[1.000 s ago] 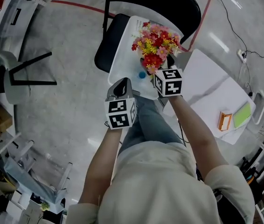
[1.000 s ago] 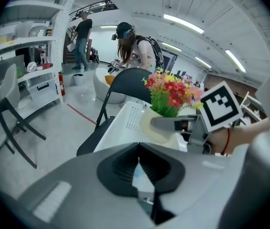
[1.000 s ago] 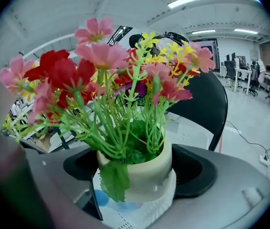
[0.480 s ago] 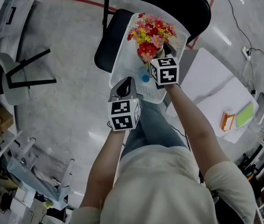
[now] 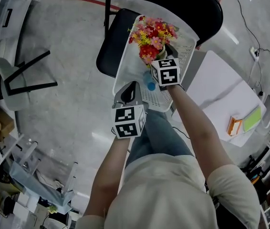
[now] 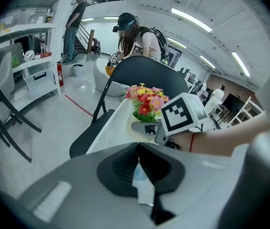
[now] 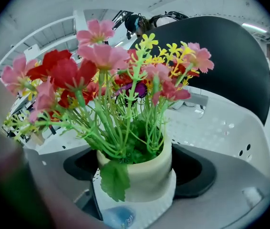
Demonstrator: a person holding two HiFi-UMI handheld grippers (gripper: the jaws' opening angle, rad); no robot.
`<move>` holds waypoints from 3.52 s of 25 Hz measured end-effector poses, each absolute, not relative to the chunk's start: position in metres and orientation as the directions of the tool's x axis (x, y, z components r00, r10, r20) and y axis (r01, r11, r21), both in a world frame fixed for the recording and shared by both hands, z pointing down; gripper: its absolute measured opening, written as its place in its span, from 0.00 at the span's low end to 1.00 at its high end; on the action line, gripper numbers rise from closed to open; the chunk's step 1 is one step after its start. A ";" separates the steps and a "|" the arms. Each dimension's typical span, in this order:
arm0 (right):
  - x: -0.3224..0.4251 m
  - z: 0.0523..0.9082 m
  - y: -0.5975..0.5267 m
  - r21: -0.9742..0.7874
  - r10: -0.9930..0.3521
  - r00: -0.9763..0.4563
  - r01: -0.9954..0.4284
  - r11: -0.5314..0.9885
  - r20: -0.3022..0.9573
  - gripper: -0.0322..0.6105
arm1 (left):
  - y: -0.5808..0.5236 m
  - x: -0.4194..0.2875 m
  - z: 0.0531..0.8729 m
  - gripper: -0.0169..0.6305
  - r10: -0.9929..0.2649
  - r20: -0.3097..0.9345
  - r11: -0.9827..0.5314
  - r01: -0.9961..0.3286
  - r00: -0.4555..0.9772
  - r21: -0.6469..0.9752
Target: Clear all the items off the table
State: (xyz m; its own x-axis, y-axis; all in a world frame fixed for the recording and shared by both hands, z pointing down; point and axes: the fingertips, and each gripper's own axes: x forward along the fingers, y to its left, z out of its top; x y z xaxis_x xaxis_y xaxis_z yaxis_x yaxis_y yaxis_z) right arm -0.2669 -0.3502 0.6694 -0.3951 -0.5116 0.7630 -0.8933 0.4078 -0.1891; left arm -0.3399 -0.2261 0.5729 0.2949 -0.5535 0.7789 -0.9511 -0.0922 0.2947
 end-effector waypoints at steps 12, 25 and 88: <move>-0.273 0.712 -0.363 -0.177 -0.468 -0.395 -0.879 0.444 0.790 0.79 | -0.228 -0.333 0.597 0.04 -0.509 0.799 -0.100 -0.944 0.319 0.314; -0.278 0.758 -0.364 -0.182 -0.428 -0.402 -0.865 0.467 0.809 0.79 | -0.228 -0.333 0.615 0.04 -0.479 0.813 -0.091 -0.940 0.331 0.329; -0.215 0.571 -0.245 -0.212 -0.577 -0.327 -0.942 0.258 0.748 0.50 | -0.156 -0.335 0.481 0.04 -0.648 0.700 -0.117 -0.948 0.299 0.297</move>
State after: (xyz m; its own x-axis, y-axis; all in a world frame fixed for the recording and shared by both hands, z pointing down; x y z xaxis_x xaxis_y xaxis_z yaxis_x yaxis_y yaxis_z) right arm -0.2151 -0.2448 0.5713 -0.3270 -0.5773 0.7482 -0.9424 0.2584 -0.2124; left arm -0.3347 -0.1561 0.4813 0.2993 -0.6484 0.7000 -0.9478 -0.1174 0.2966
